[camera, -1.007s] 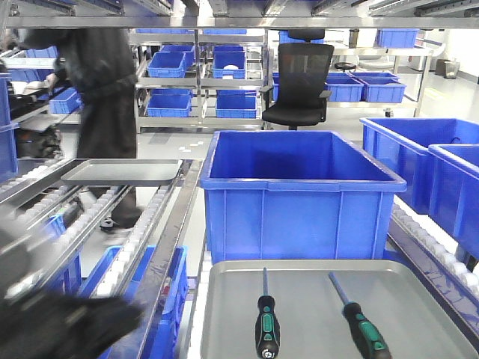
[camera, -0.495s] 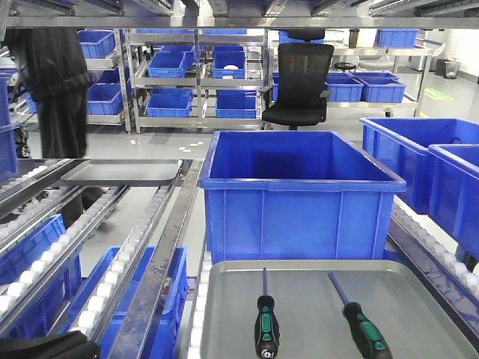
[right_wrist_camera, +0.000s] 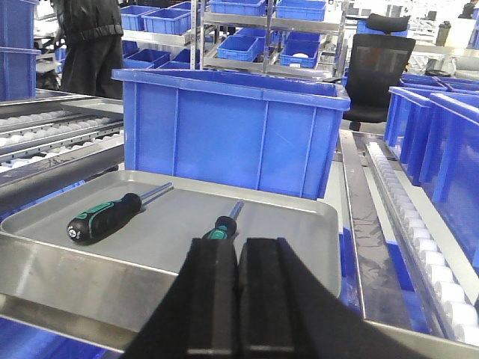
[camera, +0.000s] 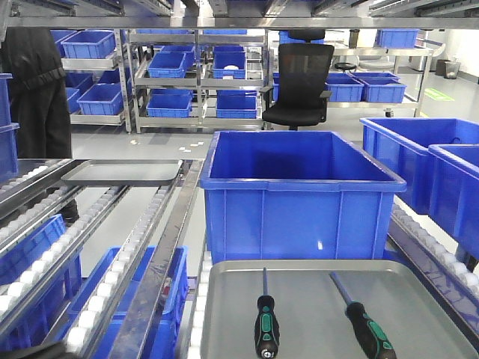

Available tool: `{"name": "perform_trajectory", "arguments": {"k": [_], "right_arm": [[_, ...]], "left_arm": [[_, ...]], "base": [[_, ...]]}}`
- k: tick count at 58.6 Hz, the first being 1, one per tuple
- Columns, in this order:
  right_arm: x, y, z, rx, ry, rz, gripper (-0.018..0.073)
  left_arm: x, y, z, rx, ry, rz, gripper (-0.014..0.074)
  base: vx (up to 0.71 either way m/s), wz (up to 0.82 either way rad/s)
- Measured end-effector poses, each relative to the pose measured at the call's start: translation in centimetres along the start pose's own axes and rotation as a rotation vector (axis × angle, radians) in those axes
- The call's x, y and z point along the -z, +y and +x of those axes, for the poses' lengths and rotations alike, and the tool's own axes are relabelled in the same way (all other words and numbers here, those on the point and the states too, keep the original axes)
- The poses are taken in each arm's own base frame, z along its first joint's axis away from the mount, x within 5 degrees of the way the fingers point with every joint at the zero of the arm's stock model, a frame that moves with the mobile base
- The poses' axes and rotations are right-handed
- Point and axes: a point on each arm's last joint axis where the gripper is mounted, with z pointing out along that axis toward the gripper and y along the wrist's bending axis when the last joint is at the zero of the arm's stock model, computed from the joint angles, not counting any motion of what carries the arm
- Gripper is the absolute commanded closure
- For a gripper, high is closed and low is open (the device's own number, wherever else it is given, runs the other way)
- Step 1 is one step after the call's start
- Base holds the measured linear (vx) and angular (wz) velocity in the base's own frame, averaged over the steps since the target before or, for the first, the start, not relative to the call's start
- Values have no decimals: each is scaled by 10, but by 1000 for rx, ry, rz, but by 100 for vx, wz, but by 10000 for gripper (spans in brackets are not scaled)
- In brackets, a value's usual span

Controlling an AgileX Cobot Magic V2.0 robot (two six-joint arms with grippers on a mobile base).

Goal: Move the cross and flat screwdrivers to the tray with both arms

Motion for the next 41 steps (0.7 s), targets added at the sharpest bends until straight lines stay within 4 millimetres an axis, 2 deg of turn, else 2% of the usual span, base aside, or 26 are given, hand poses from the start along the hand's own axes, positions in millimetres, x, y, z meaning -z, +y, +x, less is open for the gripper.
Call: {"name": "perform_trajectory", "arguments": {"k": [10, 24, 34, 41], "right_arm": [[0, 0, 0, 0, 0, 0, 567], [0, 0, 0, 0, 0, 0, 567], [0, 0, 0, 0, 0, 0, 567], [0, 0, 0, -1, 0, -1, 567]], "left_arm": [[28, 17, 33, 33, -107, -154, 596], [60, 25, 85, 61, -199, -376, 596], [68, 23, 115, 77, -267, -474, 596], [68, 23, 127, 95, -213, -492, 596]], "base": [[0, 0], [0, 0], [0, 0], [0, 0]]}}
